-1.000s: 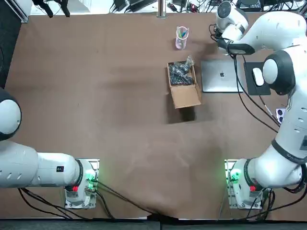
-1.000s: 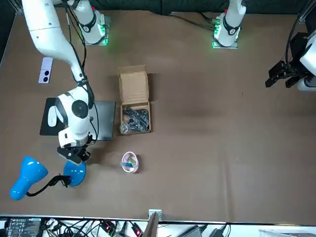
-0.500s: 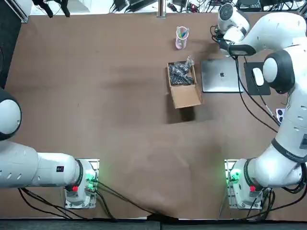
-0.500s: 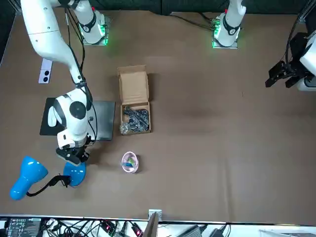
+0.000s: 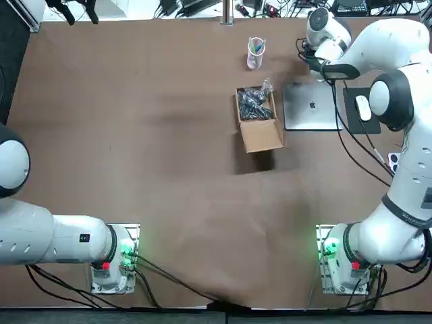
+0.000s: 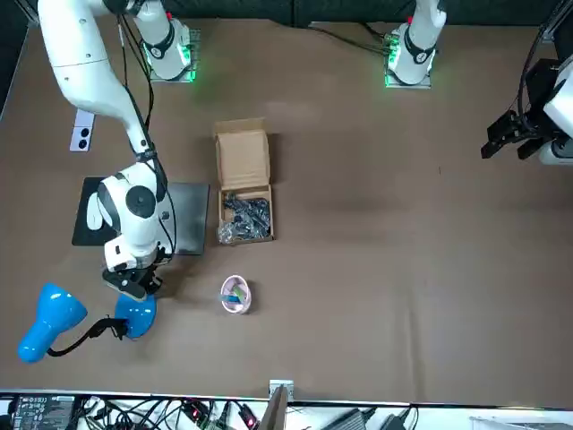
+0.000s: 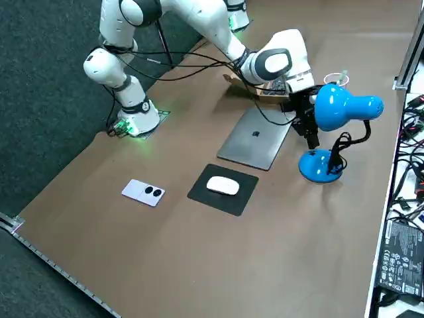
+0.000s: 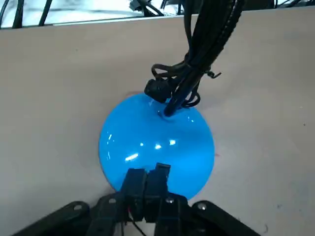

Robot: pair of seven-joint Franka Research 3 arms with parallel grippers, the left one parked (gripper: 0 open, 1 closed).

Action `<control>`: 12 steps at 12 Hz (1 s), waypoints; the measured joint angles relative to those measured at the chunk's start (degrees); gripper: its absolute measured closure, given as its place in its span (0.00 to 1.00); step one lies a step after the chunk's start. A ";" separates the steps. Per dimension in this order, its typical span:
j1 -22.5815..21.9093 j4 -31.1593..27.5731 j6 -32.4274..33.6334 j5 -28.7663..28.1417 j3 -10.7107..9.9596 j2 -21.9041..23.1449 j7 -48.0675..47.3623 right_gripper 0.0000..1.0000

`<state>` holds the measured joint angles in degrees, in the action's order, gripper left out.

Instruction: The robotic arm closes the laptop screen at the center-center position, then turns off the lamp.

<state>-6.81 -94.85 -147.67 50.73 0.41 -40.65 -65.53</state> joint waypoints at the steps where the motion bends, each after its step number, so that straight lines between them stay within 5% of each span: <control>1: 0.07 0.00 -0.13 0.00 0.00 -0.15 0.00 0.98; 12: 0.41 0.00 -0.49 0.04 0.00 -0.42 0.00 0.98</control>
<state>-6.40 -94.85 -148.15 50.77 0.41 -41.08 -65.53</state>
